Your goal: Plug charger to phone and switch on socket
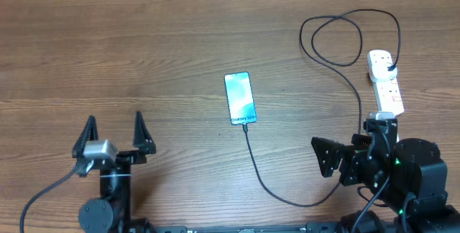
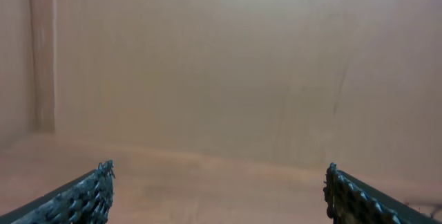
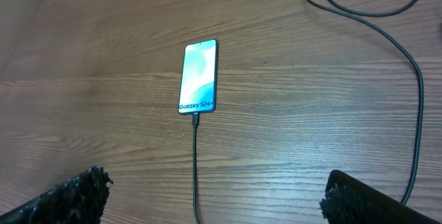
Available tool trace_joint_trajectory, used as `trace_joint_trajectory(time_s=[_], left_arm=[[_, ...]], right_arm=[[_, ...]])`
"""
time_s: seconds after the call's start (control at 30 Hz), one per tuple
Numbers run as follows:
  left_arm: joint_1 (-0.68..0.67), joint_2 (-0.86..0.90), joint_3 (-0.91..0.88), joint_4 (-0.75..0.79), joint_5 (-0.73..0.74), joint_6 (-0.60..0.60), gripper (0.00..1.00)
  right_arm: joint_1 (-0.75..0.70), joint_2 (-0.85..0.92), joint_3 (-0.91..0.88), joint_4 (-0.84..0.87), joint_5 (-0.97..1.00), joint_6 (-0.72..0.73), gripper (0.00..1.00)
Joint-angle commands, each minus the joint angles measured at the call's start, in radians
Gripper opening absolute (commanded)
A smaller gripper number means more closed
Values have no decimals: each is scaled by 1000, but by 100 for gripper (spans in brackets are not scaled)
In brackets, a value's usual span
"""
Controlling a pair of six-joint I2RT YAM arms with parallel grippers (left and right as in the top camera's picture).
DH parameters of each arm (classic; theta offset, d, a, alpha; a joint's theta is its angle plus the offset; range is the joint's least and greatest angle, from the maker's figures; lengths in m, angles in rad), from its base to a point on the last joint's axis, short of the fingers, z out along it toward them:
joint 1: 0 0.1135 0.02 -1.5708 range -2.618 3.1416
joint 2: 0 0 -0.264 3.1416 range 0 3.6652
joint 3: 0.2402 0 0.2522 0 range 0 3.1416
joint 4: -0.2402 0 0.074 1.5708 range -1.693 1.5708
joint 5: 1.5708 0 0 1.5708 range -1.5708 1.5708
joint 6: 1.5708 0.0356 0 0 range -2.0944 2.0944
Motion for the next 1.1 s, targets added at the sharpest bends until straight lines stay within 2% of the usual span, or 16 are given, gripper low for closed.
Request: trace_joint_trajectory(time_s=[0.0,0.17,0.3,0.5,1.07], left_arm=[[7,-63,-74,55,-12,-18,99],[11,-64,-164,145,-14,-47,100],[11,-64,-163,80,-35,-49,99],[11,-64,-163,-169,-34,-45,100],[11,-62,-163,-164,-33,-41,100]], right_arm=[[6,-10,-1,6,-5,6,100],[6,-10,-1,6,-5,6,100],[6,-10,-1,6,-5,6,100],[6,-10,-1,6,-5,6,100],[6,-10,-1,6,-5,6,100]])
